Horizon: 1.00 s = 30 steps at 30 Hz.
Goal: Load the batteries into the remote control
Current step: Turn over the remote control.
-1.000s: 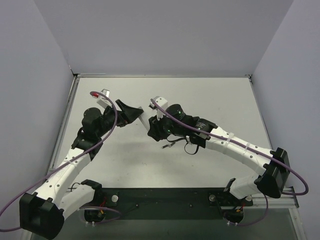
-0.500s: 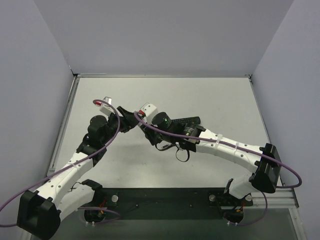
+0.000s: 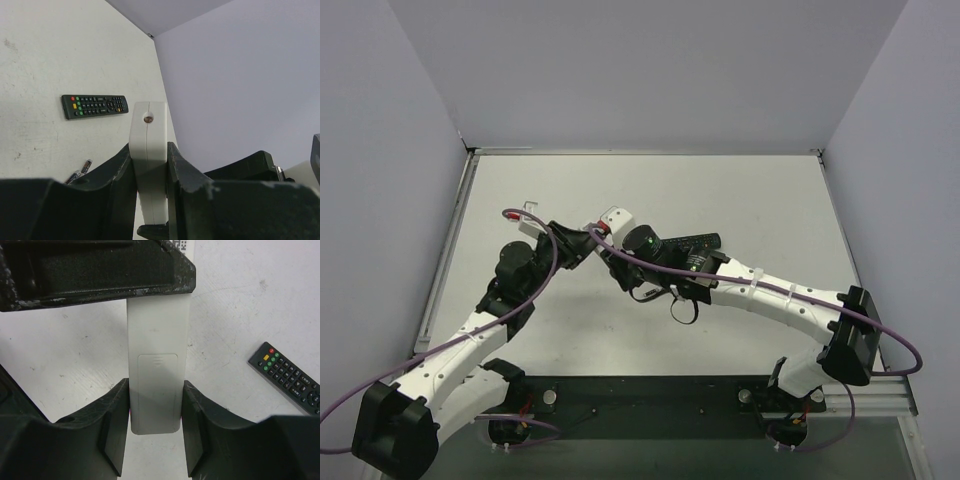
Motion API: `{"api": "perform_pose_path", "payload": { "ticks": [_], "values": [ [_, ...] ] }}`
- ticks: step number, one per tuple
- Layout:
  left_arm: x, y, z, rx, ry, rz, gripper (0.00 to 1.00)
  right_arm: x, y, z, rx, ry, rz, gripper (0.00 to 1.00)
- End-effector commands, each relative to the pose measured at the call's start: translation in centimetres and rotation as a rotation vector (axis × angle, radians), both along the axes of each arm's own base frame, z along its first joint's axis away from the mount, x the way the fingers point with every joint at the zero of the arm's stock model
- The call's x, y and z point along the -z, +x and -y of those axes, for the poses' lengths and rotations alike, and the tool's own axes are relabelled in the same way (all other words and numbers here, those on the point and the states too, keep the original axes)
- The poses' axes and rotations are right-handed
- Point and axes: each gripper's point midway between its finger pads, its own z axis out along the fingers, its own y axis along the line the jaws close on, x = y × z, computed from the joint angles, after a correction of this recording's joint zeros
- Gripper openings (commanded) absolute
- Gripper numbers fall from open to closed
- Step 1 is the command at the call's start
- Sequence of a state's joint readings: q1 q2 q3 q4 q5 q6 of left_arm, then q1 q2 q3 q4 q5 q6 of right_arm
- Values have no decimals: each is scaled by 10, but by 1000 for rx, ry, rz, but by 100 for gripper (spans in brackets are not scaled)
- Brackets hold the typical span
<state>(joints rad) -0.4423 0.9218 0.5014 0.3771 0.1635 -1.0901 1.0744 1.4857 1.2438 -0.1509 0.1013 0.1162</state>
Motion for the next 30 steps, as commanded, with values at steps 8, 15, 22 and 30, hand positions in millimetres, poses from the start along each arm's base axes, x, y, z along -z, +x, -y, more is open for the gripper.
{"api": "perform_pose_path", "payload": {
  "ticks": [8,15,22,30],
  "values": [
    [26,4,-13,-79,18,-96,0,-25,-17,19,-32,64,-34,76],
    [20,1,-13,-70,11,-91,0,-28,-27,14,-90,92,-100,92],
    [19,-3,-13,-63,-5,-92,0,-17,-28,15,-82,56,-148,89],
    [16,-5,-10,-41,-13,-89,0,-11,-21,9,-78,37,-152,72]
  ]
}}
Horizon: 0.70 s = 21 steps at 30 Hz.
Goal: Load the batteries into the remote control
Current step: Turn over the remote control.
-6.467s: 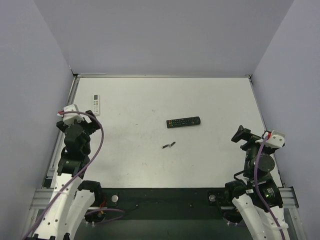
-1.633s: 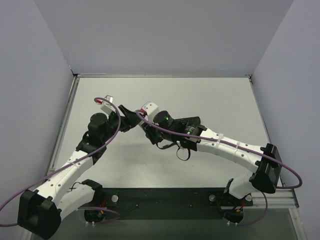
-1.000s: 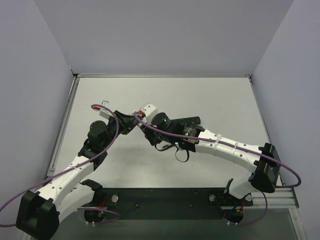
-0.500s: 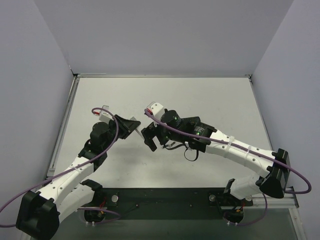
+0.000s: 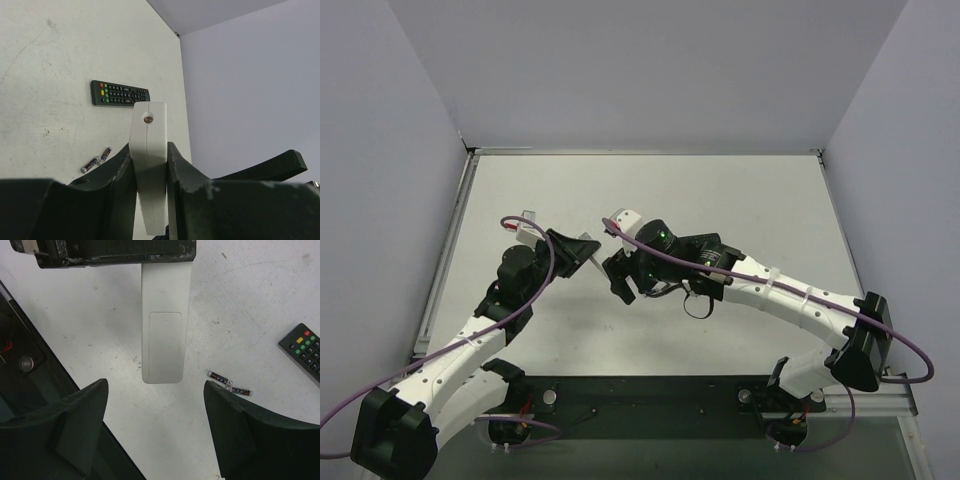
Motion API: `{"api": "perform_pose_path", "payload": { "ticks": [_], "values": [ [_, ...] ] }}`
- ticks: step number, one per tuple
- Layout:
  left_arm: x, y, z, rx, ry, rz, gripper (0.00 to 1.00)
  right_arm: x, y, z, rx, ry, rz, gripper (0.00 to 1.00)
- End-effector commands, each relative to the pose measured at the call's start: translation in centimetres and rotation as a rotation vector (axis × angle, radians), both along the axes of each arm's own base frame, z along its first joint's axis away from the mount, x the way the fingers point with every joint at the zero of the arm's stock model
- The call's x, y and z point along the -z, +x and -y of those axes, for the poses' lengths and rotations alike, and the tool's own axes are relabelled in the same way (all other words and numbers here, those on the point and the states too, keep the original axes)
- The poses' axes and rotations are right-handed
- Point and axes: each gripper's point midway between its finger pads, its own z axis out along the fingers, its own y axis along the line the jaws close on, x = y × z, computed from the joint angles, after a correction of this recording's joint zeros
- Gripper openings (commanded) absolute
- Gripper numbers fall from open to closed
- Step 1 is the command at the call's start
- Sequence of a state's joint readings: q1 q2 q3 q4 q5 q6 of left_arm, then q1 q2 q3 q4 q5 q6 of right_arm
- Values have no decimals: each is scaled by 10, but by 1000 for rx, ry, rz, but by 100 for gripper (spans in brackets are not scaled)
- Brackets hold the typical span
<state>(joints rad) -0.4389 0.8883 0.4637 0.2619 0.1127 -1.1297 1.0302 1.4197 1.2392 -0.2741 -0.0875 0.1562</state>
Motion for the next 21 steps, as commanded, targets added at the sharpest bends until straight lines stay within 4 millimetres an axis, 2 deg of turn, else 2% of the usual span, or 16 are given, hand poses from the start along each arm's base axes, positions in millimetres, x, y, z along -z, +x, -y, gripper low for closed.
{"api": "perform_pose_path", "payload": {
  "ticks": [1,7,10,12,13,14,16,21],
  "values": [
    [-19,-2,3,23,-37,42,0,-13,7,-8,2,19,7,70],
    [-24,-4,2,29,-40,85,0,-19,13,-6,36,39,4,67],
    [-24,-7,1,22,-89,106,0,-22,19,3,159,103,-65,70],
    [-25,-7,0,10,-131,107,0,-19,20,9,234,178,-123,74],
    [-30,-7,-1,4,-153,129,0,-27,28,7,315,287,-180,76],
    [-26,-7,-2,-3,-168,116,0,-15,23,13,343,313,-224,80],
    [-32,-6,-3,-13,-197,139,0,-22,24,8,408,431,-281,82],
    [-36,-6,-8,-40,-242,154,0,-16,25,5,492,555,-368,86]
  ]
}}
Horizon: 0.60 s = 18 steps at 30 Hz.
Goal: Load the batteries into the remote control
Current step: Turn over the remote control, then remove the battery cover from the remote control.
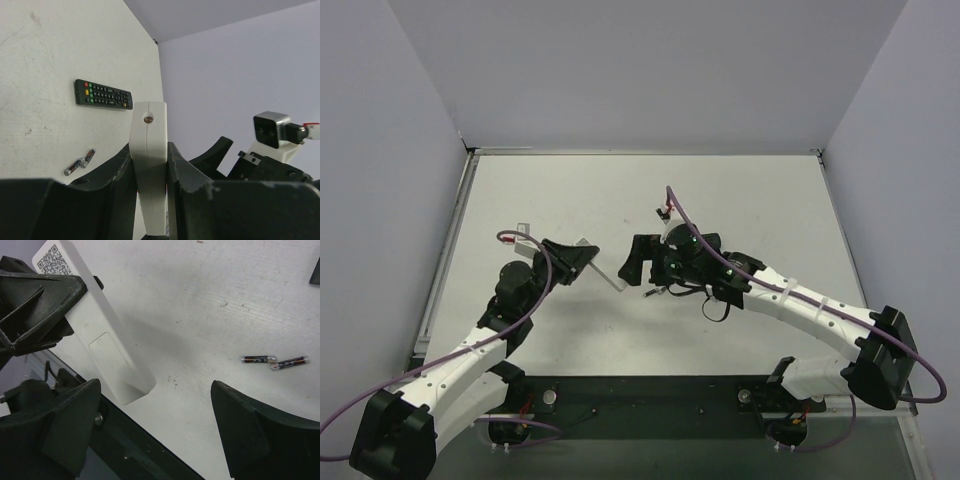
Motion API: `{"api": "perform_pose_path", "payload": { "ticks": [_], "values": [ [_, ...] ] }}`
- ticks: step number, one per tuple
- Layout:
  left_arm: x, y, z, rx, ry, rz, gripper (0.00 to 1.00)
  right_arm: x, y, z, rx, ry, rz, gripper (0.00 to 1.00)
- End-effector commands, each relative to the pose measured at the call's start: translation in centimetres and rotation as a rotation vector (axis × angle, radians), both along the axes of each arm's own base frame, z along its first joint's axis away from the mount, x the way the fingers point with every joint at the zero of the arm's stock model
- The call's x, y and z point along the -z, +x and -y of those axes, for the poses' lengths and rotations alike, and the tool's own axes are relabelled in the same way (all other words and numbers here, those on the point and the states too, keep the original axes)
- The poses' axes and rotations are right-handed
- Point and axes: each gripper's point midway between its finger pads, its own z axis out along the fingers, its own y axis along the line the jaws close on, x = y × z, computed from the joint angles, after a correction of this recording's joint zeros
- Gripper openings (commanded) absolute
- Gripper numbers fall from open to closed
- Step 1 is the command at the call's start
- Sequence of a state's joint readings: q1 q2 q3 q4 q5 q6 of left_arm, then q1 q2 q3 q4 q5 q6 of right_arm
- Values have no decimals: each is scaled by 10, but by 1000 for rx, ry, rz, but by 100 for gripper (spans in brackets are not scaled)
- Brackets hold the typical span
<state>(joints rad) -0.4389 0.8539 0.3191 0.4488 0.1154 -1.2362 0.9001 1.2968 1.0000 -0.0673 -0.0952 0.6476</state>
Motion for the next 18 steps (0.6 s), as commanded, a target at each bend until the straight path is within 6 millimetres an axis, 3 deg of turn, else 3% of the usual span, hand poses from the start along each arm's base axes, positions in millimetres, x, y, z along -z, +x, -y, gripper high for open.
{"api": "perform_pose_path", "payload": {
  "ticks": [1,7,10,18],
  "values": [
    [-49,4,-7,-47,-127,148,0,-35,6,-25,106,287,-66,86],
    [-48,2,-14,-80,-171,148,0,-40,12,-37,150,418,-126,83],
    [-49,1,-16,-87,-189,152,0,-41,15,-43,163,462,-148,77],
    [-54,0,-20,-103,-217,174,0,-28,12,-56,148,482,-228,69]
  ]
}}
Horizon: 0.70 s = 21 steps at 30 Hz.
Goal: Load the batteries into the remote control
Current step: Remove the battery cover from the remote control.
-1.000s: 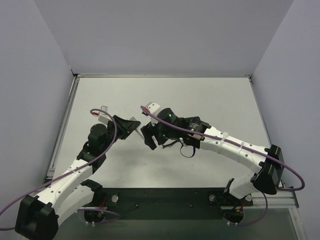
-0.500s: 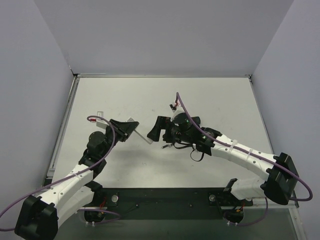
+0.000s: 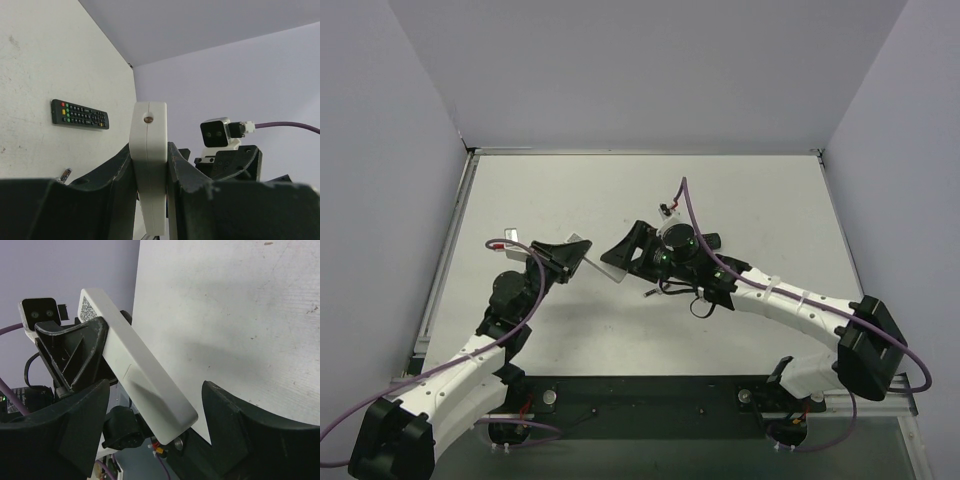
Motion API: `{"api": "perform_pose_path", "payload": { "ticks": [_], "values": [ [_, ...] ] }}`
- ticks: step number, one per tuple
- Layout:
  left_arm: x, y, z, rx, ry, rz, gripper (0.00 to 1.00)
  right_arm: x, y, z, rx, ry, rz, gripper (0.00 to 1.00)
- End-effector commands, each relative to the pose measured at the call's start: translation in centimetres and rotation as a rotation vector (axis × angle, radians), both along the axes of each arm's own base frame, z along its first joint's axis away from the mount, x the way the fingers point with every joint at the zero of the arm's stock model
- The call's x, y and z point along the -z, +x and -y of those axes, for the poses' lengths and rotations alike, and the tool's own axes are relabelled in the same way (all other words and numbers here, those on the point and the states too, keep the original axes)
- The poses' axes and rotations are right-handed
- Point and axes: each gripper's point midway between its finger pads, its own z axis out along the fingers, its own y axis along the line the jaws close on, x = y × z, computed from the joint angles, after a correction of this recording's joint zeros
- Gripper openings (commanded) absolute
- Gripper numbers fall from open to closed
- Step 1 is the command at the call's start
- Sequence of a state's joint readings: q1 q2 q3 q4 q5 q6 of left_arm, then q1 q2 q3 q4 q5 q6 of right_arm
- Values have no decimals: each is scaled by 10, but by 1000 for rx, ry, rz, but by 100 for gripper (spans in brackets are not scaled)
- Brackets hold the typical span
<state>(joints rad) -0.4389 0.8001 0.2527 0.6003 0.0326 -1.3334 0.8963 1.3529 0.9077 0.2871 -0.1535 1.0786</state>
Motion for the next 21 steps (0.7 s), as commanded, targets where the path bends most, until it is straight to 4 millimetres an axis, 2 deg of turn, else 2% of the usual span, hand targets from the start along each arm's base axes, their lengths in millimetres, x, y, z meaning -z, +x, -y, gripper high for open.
{"api": "perform_pose_path", "payload": {
  "ticks": [1,10,12,19,21],
  "values": [
    [-31,-2,-6,-24,-79,102,0,-6,2,-11,-6,84,-33,68],
    [-35,-4,-7,-17,-143,108,0,6,-1,-14,-16,105,-77,47],
    [-40,-1,-13,-52,-171,122,0,11,-2,-14,-15,103,-89,38],
    [-50,1,-18,-78,-217,145,0,23,0,-2,10,79,-104,19],
    [-54,0,-19,-78,-227,157,0,27,0,2,17,60,-108,17]
  ]
}}
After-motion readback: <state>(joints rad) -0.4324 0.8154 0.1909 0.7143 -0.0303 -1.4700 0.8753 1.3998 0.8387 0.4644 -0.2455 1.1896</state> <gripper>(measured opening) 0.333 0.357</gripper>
